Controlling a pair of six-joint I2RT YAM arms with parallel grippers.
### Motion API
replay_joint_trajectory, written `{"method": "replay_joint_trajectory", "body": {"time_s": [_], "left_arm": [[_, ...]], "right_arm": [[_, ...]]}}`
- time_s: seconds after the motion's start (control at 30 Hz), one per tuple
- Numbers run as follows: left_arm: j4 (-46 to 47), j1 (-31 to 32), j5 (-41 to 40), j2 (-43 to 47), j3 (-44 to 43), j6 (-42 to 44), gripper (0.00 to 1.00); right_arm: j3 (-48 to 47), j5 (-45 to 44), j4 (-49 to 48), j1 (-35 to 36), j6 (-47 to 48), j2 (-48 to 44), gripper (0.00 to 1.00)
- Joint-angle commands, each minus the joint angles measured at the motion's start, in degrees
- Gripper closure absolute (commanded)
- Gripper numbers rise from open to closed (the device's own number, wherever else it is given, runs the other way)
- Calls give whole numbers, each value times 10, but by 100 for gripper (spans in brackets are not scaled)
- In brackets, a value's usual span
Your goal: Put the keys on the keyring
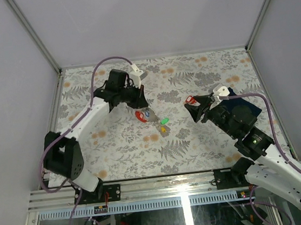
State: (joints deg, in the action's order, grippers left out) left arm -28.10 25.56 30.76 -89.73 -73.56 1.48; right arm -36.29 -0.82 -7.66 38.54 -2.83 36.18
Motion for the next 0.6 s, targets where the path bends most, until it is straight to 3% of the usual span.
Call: {"method": "replay_joint_trajectory", "body": {"time_s": [0.0, 0.4, 0.57], "left_arm": [[86, -38, 29, -54, -14, -19, 100], [180, -116, 4, -171, -42, -60, 100], [211, -133, -7, -214, -52, -77, 100]], "right_arm": [[-10, -21, 4, -3, -17, 7, 44], [-2, -46, 51, -2, -51, 16, 40], [-23, -50, 111, -2, -71, 34, 22]]}}
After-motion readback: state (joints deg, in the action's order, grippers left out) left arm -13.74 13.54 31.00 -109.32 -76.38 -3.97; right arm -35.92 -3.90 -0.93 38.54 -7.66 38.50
